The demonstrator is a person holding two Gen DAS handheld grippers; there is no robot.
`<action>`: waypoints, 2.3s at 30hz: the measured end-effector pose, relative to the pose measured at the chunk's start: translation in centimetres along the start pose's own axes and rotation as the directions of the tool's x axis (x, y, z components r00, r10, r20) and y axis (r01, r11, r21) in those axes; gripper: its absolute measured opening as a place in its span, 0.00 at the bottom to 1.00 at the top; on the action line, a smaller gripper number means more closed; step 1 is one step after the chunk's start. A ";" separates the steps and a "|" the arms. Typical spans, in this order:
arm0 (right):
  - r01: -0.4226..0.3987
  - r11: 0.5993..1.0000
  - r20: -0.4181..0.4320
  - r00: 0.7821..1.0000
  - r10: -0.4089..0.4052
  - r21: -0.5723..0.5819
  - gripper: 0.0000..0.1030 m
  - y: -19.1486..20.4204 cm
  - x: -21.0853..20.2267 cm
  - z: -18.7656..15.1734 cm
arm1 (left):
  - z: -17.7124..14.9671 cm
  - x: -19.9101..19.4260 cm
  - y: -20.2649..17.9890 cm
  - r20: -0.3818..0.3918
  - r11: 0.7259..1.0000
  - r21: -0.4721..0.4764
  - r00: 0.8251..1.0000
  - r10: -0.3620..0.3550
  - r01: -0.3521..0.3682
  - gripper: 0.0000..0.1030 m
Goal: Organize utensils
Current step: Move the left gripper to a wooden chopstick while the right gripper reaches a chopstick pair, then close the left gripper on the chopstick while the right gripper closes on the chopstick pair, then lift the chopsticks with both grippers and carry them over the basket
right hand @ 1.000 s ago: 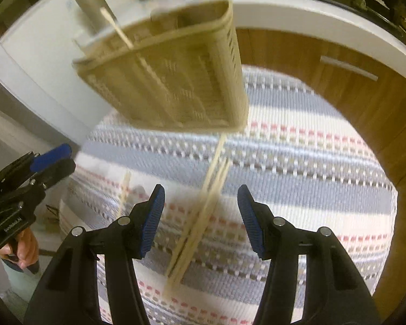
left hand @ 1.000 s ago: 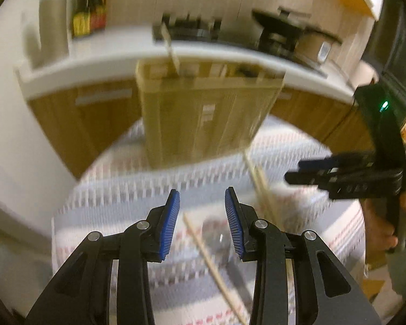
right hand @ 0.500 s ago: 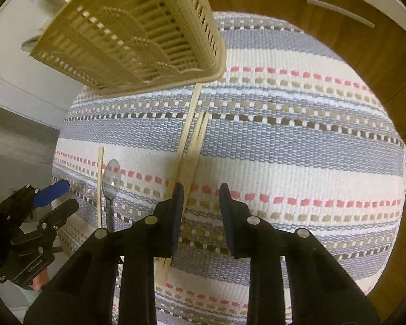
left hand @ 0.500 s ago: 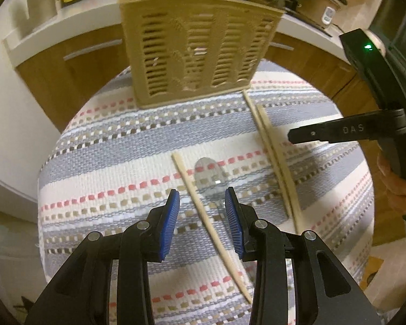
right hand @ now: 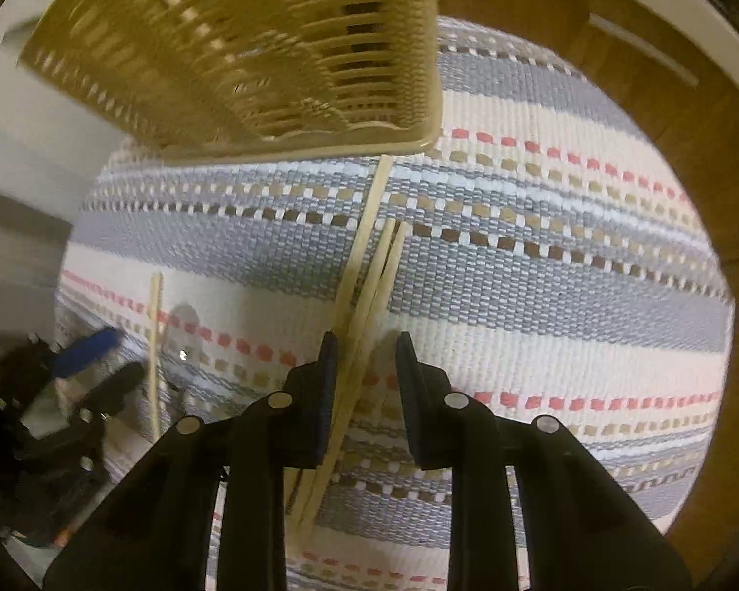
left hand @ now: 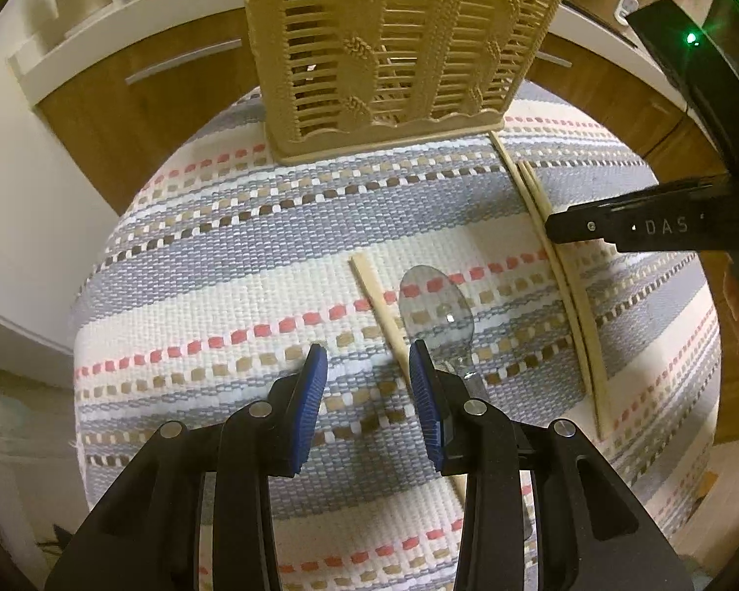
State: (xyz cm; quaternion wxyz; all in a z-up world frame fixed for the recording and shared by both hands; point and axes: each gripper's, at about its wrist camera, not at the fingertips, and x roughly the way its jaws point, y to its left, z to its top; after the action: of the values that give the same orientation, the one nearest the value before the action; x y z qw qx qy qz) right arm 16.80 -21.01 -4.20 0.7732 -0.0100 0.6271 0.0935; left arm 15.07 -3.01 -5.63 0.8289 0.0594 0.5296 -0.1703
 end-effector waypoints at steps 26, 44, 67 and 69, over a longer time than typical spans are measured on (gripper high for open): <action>0.093 0.950 -0.083 0.989 -0.123 -0.299 0.10 6.7 1.6 -0.7 | 3.2 3.5 -4.7 -0.169 0.979 0.201 0.982 0.077 -0.042 0.11; -0.144 0.943 0.148 0.970 0.195 -0.299 0.09 0.8 -5.5 -7.3 | 1.0 -5.8 -2.7 0.225 0.994 -0.002 0.968 -0.109 0.112 0.04; -0.061 0.961 0.783 0.566 0.256 -0.271 0.09 -1.0 -24.4 -1.0 | 10.9 -20.5 -2.7 0.770 0.989 -0.015 0.633 -0.084 0.150 0.04; -0.035 0.967 0.811 0.537 0.233 -0.254 0.09 -0.8 -24.6 0.2 | 11.7 -20.5 -2.2 0.798 0.987 -0.019 0.598 -0.081 0.158 0.04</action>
State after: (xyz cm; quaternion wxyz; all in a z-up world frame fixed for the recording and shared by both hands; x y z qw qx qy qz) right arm 12.35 -25.06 19.68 0.9627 0.0035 0.1697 0.2108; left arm 16.50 -3.79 18.01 0.9660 -0.0944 0.1167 -0.2106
